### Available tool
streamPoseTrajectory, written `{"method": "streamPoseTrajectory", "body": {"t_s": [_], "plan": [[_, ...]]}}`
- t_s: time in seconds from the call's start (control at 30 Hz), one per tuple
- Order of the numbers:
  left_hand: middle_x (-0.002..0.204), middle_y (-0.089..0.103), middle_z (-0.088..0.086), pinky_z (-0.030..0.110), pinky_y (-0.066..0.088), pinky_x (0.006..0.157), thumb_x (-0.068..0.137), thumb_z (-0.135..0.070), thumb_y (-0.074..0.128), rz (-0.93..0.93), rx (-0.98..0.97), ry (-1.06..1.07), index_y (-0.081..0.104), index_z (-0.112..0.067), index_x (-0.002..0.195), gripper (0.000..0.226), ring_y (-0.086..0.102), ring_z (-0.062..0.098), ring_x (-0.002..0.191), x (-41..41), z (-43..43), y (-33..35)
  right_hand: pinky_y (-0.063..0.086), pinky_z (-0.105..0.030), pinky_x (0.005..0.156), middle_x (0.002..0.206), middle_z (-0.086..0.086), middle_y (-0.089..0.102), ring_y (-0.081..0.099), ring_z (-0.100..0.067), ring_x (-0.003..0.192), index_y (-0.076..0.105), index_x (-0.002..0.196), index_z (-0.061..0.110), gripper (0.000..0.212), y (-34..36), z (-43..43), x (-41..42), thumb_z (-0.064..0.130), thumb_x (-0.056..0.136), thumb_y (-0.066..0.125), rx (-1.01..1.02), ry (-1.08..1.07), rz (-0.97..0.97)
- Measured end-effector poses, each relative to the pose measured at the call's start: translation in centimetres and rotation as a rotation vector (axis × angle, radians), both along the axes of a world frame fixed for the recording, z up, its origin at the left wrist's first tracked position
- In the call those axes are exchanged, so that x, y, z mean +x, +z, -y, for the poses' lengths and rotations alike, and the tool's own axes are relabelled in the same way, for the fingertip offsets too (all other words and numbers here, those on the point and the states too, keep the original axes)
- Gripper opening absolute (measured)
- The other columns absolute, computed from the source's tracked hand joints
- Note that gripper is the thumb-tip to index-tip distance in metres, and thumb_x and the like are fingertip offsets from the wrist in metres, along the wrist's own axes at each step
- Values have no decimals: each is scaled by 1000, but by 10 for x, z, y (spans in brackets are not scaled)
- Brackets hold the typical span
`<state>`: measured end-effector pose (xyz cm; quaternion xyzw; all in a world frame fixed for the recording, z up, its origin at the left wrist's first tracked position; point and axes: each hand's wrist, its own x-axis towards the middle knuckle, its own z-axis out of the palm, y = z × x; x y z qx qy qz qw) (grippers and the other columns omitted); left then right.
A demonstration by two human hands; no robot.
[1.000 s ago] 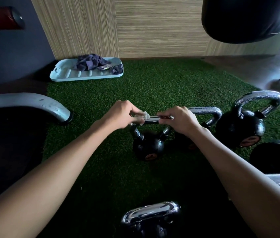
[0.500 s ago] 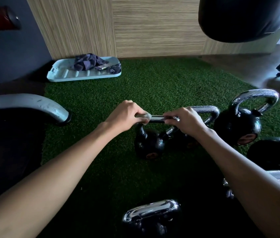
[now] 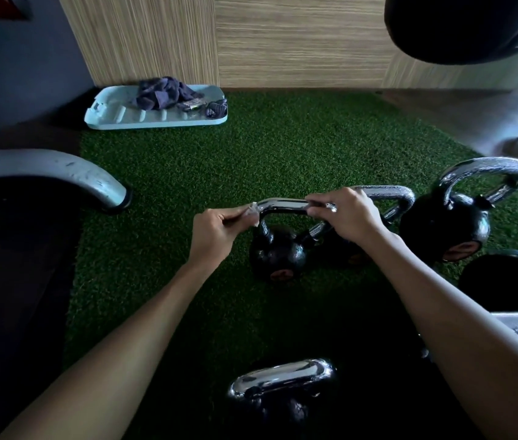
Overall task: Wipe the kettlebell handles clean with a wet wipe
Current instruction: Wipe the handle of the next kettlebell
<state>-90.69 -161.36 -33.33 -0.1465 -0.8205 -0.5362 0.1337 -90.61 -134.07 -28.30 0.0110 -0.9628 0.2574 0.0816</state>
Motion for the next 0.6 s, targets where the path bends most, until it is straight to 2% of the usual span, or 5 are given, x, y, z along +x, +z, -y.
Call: {"method": "streamPoseTrajectory", "body": {"t_s": [0.1, 0.2, 0.3, 0.5, 0.6], "plan": [[94, 78, -10, 7, 50, 64, 85, -28, 81, 20, -85, 28, 80, -13, 107, 27, 71, -6, 77, -1, 2, -21, 48, -25, 66, 118, 18, 73, 68, -8, 82, 71, 118, 49, 33, 1, 2, -1, 53, 86, 73, -12, -8, 13], [94, 78, -10, 12, 54, 72, 83, -29, 82, 47, -85, 70, 81, -16, 105, 26, 74, 2, 84, 1, -2, -36, 40, -21, 55, 117, 18, 74, 56, 2, 60, 71, 119, 48, 33, 2, 4, -1, 52, 87, 73, -23, -5, 5], [95, 78, -10, 6, 50, 71, 83, -25, 83, 38, 33, 144, 80, -14, 107, 26, 71, -8, 81, 5, -8, -37, 35, -20, 51, 114, 14, 75, 46, 5, 52, 71, 120, 46, 33, 1, 5, 0, 51, 87, 73, -23, -10, -5], [84, 76, -17, 5, 44, 62, 82, -37, 82, 153, -74, 107, 81, -23, 104, 26, 65, -14, 69, 7, -2, -23, 38, -21, 58, 116, 10, 75, 60, -6, 73, 71, 120, 46, 34, 5, 14, 6, 51, 87, 74, -22, -28, -6], [90, 79, -9, 13, 54, 70, 81, -41, 81, 187, 211, 159, 79, -17, 107, 35, 73, -2, 80, 13, 14, 1, 38, -20, 62, 124, 10, 72, 64, -11, 93, 73, 120, 42, 34, 11, 27, 14, 47, 86, 76, -27, -72, -54]]}}
